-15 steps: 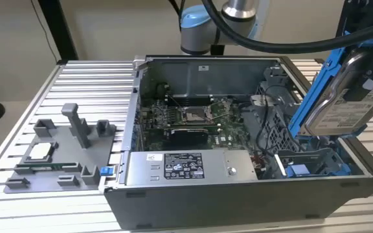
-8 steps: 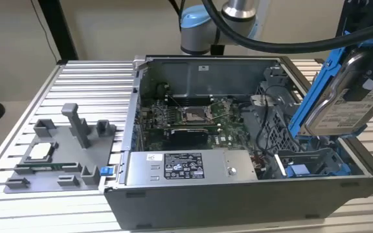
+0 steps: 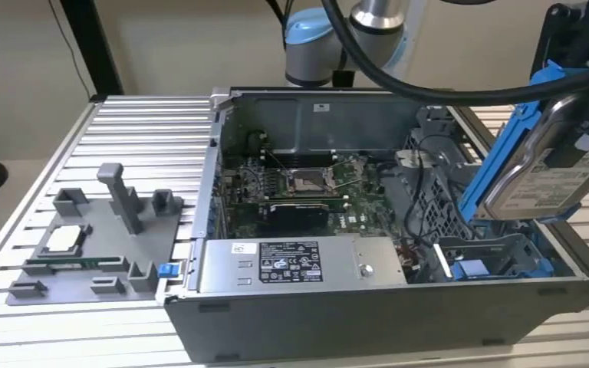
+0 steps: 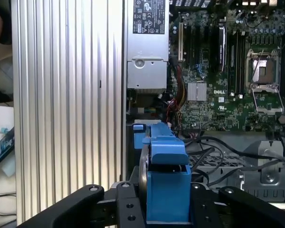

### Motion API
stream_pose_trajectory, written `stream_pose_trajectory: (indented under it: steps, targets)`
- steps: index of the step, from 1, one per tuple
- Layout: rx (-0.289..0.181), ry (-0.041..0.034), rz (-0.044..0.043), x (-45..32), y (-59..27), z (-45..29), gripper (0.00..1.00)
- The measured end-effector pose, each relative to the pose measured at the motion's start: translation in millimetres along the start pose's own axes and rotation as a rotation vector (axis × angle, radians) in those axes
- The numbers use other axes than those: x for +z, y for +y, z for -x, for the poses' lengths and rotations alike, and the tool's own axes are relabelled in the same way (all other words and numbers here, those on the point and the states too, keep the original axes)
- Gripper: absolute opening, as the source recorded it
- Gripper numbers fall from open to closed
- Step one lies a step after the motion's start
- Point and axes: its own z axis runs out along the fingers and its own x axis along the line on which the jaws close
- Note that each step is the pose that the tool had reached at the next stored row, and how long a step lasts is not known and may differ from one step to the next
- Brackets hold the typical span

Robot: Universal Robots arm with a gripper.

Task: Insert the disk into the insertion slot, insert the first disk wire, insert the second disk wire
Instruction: 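Insert the disk into the insertion slot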

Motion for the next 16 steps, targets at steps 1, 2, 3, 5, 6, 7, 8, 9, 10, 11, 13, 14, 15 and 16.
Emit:
stream_pose_trajectory:
  steps: [1,2,3,5,6,7,8,9,10,11,13,14,15,16]
  targets:
    - [0.0,0.0,0.0,1.8,-1.2,-0.1,0.0]
    - [0.0,0.0,0.0,3.6,-2.4,0.0,0.0]
    - [0.0,0.0,0.0,5.3,-3.3,0.0,0.0]
    - [0.0,-0.0001,0.0,8.9,-5.0,0.0,0.0]
    - [0.0,0.0001,0.0,10.6,-5.8,0.1,0.0]
    - [0.0,0.0001,0.0,12.5,-5.9,0.1,0.0]
    - [0.0,0.0001,0.0,14.3,-6.0,0.1,0.0]
    - [0.001,-0.0001,0.0,16.1,-6.1,0.1,0.0]
    - [0.001,-0.0001,0.0,17.9,-6.2,0.1,0.0]
    - [0.001,-0.0002,0.0,19.7,-6.3,0.1,0.0]
    - [0.001,-0.0001,0.0,23.4,-6.5,0.1,0.0]
    - [0.001,-0.0001,0.0,25.2,-6.6,0.1,0.0]
    - [0.001,-0.0001,0.0,27.0,-6.8,0.1,0.0]
    - [0.001,-0.0001,0.0,28.8,-6.9,0.1,0.0]
